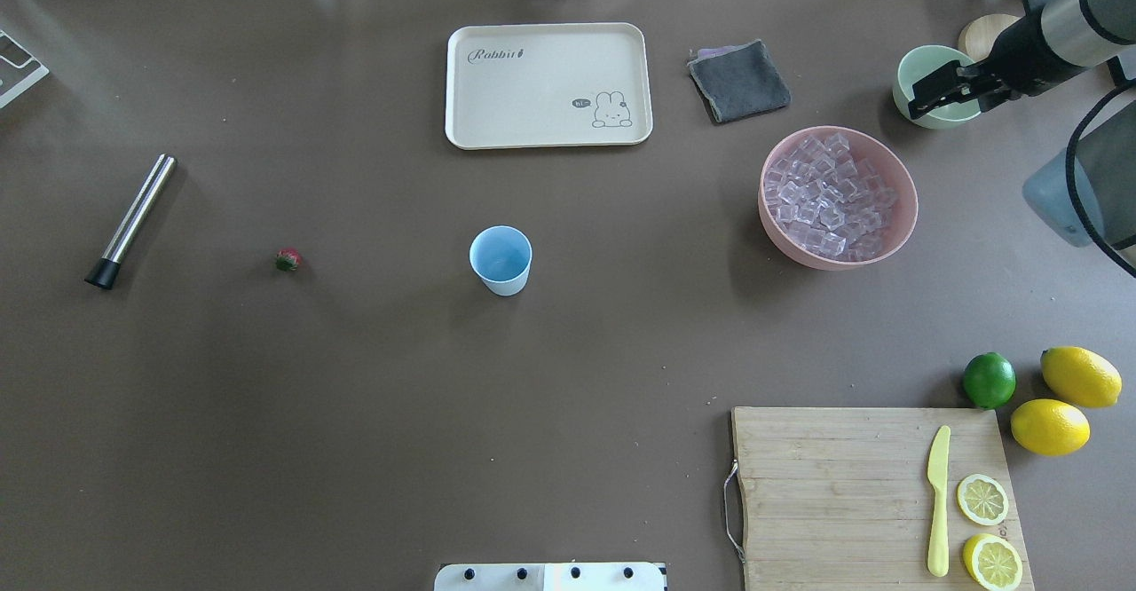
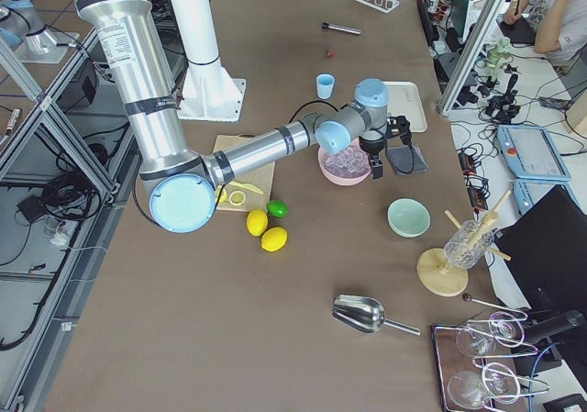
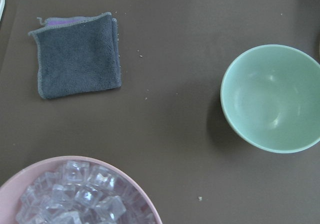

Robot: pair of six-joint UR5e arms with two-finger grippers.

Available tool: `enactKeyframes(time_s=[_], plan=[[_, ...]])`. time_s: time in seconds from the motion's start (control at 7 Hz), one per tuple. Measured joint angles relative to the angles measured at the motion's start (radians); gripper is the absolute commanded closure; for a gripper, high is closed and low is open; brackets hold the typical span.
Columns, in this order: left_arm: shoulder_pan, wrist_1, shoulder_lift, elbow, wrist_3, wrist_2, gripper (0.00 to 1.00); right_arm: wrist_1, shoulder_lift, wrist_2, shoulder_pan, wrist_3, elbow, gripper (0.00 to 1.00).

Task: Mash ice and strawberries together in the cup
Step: 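Lower the right gripper into the pink bowl and grasp an ice cube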

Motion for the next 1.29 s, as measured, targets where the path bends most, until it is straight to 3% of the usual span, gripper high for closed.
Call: enactKeyframes(time_s=[0.29, 1.29], plan=[[0.002, 0.0, -0.014, 0.002, 0.0, 0.0, 0.02, 0.002, 0.053, -0.066, -0.085, 0.13, -0.005, 0.01], [0.024, 0.0, -0.036, 0.014, 0.0, 0.0, 0.02, 0.002, 0.06, -0.209, -0.185, 0.171, -0.032, 0.03]])
